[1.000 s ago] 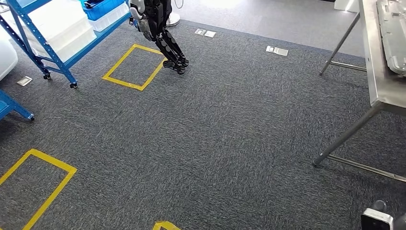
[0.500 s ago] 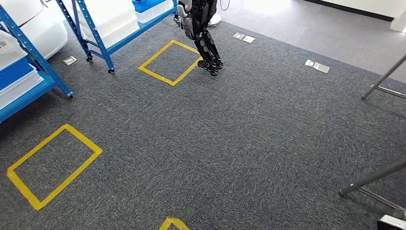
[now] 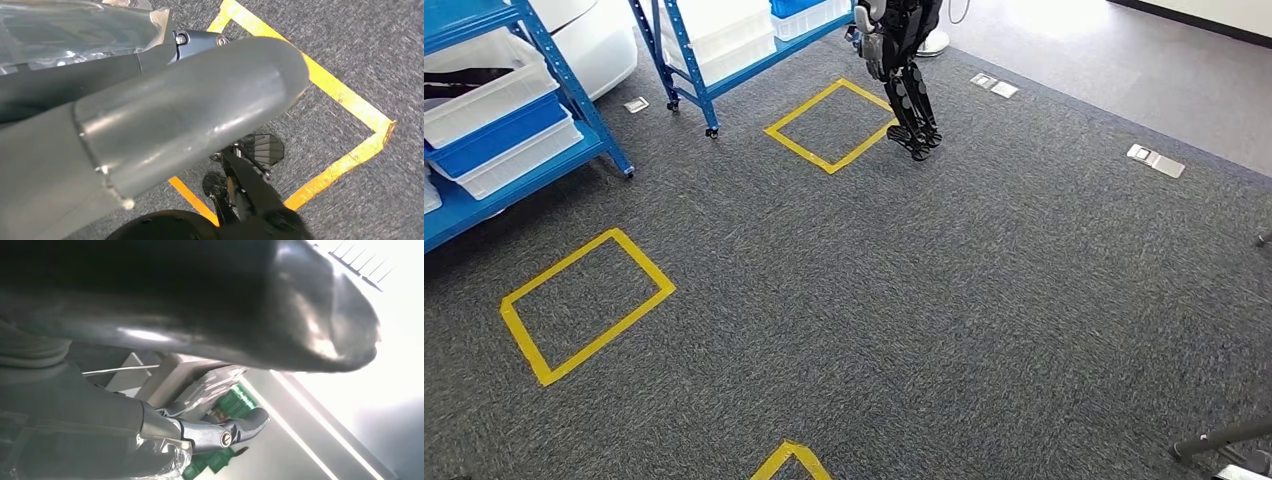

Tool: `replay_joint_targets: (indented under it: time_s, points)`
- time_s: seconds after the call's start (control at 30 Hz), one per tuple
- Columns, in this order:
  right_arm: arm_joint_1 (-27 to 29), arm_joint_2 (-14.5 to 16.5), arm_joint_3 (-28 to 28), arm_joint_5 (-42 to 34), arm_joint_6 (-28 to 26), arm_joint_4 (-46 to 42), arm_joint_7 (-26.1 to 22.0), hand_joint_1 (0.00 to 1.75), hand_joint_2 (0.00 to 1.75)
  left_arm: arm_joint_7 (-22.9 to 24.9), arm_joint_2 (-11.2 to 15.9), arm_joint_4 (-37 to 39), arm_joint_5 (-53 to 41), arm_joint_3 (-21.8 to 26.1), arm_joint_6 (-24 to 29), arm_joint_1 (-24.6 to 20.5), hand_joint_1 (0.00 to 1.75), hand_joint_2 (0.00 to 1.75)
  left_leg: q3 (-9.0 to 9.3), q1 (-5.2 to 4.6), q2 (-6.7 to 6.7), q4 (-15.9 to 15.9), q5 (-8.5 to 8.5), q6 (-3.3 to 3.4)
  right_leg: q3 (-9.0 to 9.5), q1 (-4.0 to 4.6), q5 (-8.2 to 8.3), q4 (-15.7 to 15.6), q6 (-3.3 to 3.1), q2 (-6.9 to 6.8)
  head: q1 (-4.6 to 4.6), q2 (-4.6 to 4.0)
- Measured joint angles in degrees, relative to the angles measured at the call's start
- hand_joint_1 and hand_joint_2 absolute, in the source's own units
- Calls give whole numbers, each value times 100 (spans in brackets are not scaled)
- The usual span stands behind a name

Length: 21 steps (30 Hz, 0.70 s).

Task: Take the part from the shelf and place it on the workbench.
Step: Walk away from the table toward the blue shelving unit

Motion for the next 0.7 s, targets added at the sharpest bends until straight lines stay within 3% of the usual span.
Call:
replay_joint_targets:
  time_s: [0.07, 0.13, 0.17, 0.23, 0.3, 0.37, 0.4, 0.47, 0.5, 0.53, 0.57, 0.63, 0.67, 0.7]
  points:
    - [26, 10, -18, -20, -1, -19, -1, 0, 0, 5, 10, -1, -29, -7, 24, -34, 0, 0, 210, -84, 212, -425, 75, 66, 16, 27, -33, -5, 21, -128, 4, 0]
    - [38, 17, -41, -50, -1, -26, -1, 0, 0, 4, 12, -1, -61, -11, 55, -47, 0, 0, 211, -106, 108, -493, 75, 72, 53, 47, -54, -28, 62, -267, 2, 0]
    - [36, 20, -57, -70, -1, -32, -9, 0, 0, 0, 7, -1, -84, -12, 62, -38, 0, 0, 232, -91, 39, -536, 107, 76, 63, 47, -72, -12, 85, -240, 2, 0]
    - [41, 29, -130, -110, 4, -36, -68, 0, 0, -9, -7, -2, -148, -21, 53, -43, 0, 0, 275, -42, -104, -625, 185, 111, -45, 42, -208, 246, 112, 77, 13, 1]
    - [53, 44, -252, -156, 20, -7, -164, 0, 0, -9, -24, -4, -208, -47, 47, -89, 0, 0, 275, -13, -273, -650, 219, 138, -394, 10, -486, 925, 105, 423, 26, 0]
    - [59, 77, -368, -228, 30, 39, -267, 0, 0, 17, -45, -4, -262, -92, 47, -121, 0, 0, 274, -9, -460, -645, 222, 139, -706, -18, -635, 1482, 136, 494, 27, 0]
    - [59, 101, -419, -279, 28, 62, -322, 0, 0, 40, -56, -4, -294, -116, 47, -125, 0, 0, 281, -6, -548, -642, 222, 135, -735, -36, -577, 1485, 183, 502, 27, 0]
    - [65, 142, -504, -378, 15, 98, -430, 0, 0, 92, -70, -8, -340, -163, 45, -136, 0, 0, 297, 12, -720, -625, 215, 106, -498, -85, -237, 875, 312, 597, 28, 0]
    - [67, 158, -529, -415, 9, 115, -474, 0, 0, 114, -70, -11, -352, -181, 43, -148, 0, 0, 300, 13, -800, -607, 205, 74, -349, -104, -71, 499, 353, 699, 30, 0]
    - [69, 173, -538, -439, -2, 130, -511, 0, 0, 133, -67, -14, -346, -194, 36, -159, 0, 0, 296, 11, -871, -590, 193, 37, -233, -111, 53, 203, 350, 776, 35, 1]
    - [66, 187, -520, -442, -23, 145, -530, 0, 0, 146, -62, -15, -326, -203, 22, -163, 0, 0, 285, 6, -930, -582, 185, -1, -162, -106, 116, 37, 313, 828, 36, 1]
    - [20, 204, -357, -390, -93, 184, -507, 0, 0, 163, -37, -14, -233, -206, -22, -137, 0, 0, 260, 10, -1009, -594, 193, -67, -134, -84, 144, -5, 185, 769, 40, 1]
    - [-21, 207, -220, -341, -128, 207, -474, 0, 0, 169, -20, -12, -186, -206, -42, -112, 0, 0, 246, 21, -980, -585, 189, -96, -120, -93, 162, -11, 135, 729, 38, 0]
    - [-64, 211, -66, -284, -151, 232, -442, 0, 0, 174, -3, -9, -145, -205, -57, -92, 0, 0, 214, 27, -868, -519, 142, -128, -118, -105, 176, -18, 89, 684, 29, 0]
